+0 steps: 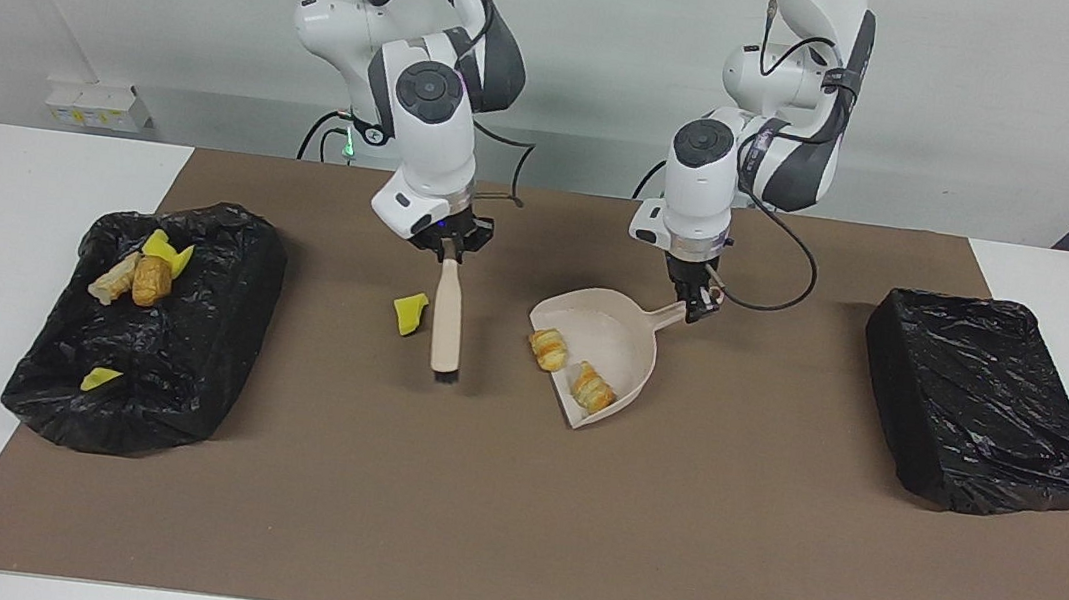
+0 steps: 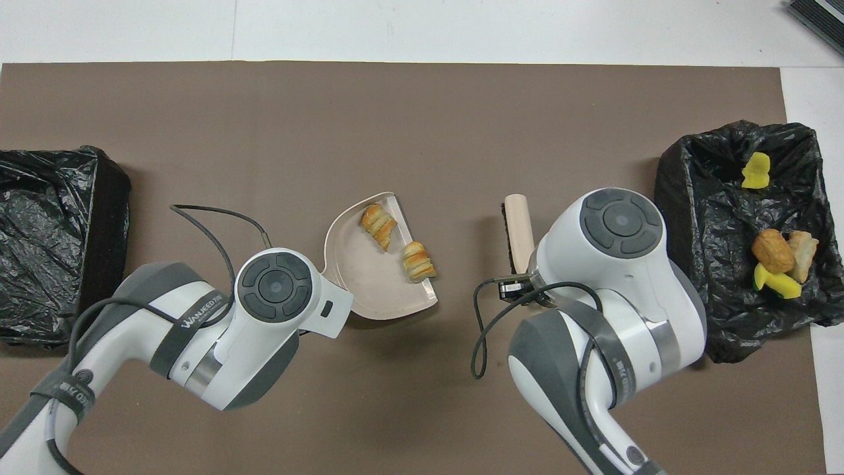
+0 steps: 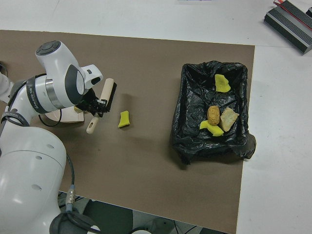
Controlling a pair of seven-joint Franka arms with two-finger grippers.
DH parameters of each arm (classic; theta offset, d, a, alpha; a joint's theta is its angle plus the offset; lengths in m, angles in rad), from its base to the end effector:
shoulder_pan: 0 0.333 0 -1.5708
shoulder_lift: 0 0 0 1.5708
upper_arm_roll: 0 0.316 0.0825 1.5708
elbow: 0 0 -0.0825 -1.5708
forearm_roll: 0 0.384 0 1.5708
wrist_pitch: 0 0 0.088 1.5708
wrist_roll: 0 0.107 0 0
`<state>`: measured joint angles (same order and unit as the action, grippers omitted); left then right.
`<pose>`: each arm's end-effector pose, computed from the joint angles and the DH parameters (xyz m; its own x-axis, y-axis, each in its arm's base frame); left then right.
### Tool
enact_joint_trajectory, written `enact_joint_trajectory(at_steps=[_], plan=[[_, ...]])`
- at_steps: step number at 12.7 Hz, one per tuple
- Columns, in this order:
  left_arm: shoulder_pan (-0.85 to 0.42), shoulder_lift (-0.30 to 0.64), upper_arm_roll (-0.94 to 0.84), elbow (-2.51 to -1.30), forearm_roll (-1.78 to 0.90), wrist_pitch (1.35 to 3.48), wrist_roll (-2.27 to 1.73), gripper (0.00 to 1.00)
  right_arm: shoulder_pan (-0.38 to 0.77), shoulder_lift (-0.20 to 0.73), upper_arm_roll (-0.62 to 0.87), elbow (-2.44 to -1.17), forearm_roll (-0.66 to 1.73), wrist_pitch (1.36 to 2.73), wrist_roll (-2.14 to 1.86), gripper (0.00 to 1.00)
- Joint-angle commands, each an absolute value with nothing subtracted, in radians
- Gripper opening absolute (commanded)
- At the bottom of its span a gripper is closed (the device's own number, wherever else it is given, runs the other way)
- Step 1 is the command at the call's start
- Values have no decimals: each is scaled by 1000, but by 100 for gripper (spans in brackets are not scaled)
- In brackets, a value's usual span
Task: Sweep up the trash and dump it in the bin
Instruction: 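Sweep the yellow sponge into the dustpan with the right gripper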
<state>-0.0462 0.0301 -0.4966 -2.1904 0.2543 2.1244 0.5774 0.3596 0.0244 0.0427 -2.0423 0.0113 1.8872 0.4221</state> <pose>0.4563 -0.2614 0.3677 0.3049 -0.9334 -0.1891 -0.9516 -0.2906 -0.0999 0.4917 0.2100 0.4158 0.9855 -0.0292 -0.1674 -0.0188 -0.9978 0.0631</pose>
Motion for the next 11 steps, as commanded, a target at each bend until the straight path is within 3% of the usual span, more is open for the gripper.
enact_joint_trajectory(at_steps=[1, 7, 11], plan=[[-44, 23, -499, -2197, 270, 2134, 589, 0, 341, -99, 54, -2202, -61, 1894, 543, 0], [-43, 25, -500, -2197, 270, 2137, 588, 0, 320, -287, 63, -2500, -52, 1998, 713, 0], [-43, 25, -500, -2197, 270, 2137, 588, 0, 370, -187, 64, -2481, -2, 2175, 758, 0]])
